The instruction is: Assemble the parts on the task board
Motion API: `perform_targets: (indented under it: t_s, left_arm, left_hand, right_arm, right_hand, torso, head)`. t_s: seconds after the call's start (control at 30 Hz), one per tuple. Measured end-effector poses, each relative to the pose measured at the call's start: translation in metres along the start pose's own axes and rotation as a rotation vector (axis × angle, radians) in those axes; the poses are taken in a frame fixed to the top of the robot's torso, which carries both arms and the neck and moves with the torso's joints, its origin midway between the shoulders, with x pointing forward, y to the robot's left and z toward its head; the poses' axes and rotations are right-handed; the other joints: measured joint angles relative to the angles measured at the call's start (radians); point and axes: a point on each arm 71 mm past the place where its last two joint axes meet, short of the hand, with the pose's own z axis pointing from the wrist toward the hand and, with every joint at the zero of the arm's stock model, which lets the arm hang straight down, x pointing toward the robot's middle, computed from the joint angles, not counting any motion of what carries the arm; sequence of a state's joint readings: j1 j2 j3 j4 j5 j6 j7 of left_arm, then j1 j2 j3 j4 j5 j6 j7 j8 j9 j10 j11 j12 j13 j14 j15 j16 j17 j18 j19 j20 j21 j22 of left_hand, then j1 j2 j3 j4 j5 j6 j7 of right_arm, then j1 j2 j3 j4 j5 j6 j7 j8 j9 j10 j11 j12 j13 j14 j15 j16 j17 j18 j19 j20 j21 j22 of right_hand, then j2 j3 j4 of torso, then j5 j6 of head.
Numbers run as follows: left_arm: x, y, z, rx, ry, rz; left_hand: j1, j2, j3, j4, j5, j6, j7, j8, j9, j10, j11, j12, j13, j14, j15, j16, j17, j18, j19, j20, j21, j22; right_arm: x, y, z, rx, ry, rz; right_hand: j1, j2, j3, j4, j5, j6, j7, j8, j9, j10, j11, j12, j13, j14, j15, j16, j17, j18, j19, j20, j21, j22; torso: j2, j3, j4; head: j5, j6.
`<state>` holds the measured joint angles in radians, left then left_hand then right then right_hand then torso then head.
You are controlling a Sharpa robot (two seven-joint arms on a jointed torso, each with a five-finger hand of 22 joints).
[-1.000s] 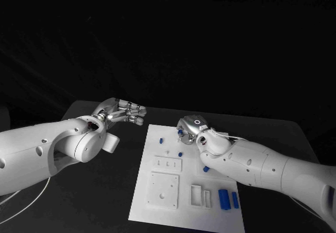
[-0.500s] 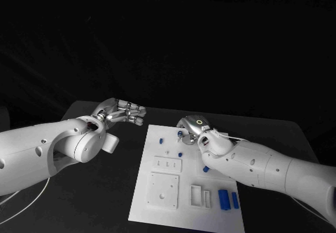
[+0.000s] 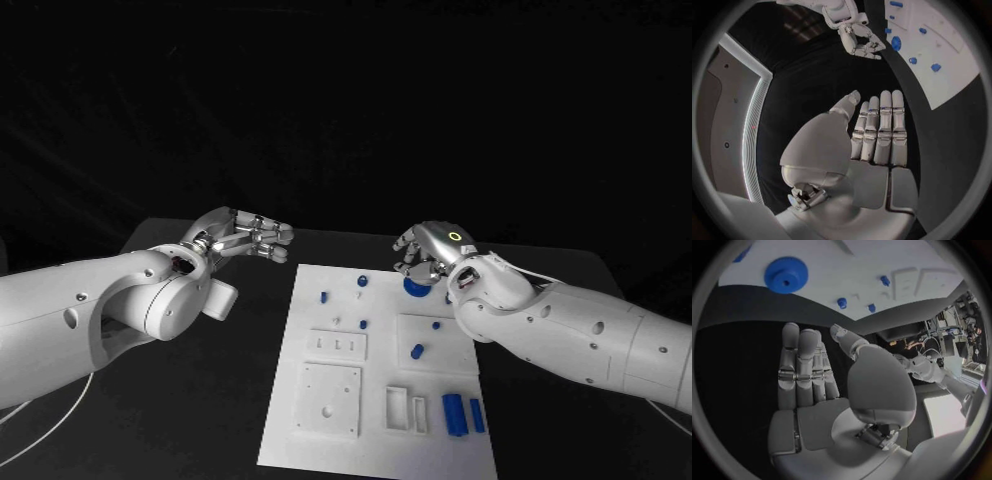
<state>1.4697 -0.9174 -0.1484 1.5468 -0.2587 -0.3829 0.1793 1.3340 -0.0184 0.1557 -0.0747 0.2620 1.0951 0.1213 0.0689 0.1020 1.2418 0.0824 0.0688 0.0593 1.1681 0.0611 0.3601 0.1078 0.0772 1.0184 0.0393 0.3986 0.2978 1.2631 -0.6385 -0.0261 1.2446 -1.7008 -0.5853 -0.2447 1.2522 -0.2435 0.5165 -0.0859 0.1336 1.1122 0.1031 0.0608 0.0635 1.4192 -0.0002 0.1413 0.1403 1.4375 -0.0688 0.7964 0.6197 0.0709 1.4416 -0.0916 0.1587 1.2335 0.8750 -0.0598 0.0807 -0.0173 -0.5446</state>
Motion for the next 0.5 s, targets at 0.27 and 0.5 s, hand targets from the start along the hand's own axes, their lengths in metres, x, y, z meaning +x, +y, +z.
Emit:
perform_targets:
  t_s: [0.27,0.5]
  left_arm:
    - [-0.001,0.001,0.001,-0.002,-0.003,0.001]
    - [-0.001,0.001,0.001,-0.003,-0.001,0.001]
  left_hand:
    - [0.000,0.000,0.000,0.000,0.000,0.000,0.000,0.000,0.000,0.000,0.000,0.000,0.000,0.000,0.000,0.000,0.000,0.000,0.000,0.000,0.000,0.000]
    - [0.000,0.000,0.000,0.000,0.000,0.000,0.000,0.000,0.000,0.000,0.000,0.000,0.000,0.000,0.000,0.000,0.000,0.000,0.000,0.000,0.000,0.000]
  right_arm:
    - [-0.007,-0.028,-0.006,0.063,0.087,-0.020]
    - [-0.002,-0.046,-0.007,0.112,0.163,-0.041]
  right_hand:
    - [0.000,0.020,-0.112,-0.016,0.040,-0.013,-0.009,0.000,0.004,-0.204,-0.016,0.557,0.608,-0.035,-0.017,0.210,0.333,-0.003,-0.006,-0.010,0.057,0.074]
    - [-0.011,0.024,-0.168,-0.013,0.065,-0.044,-0.003,0.000,0.016,-0.165,-0.002,0.874,0.927,0.001,0.004,0.321,0.557,-0.003,0.007,0.003,0.265,0.075]
  torso:
    - [-0.005,0.0105,-0.0157]
    - [-0.005,0.0176,-0.0212]
  head:
    - [-0.004,0.003]
    - [-0.014,0.002]
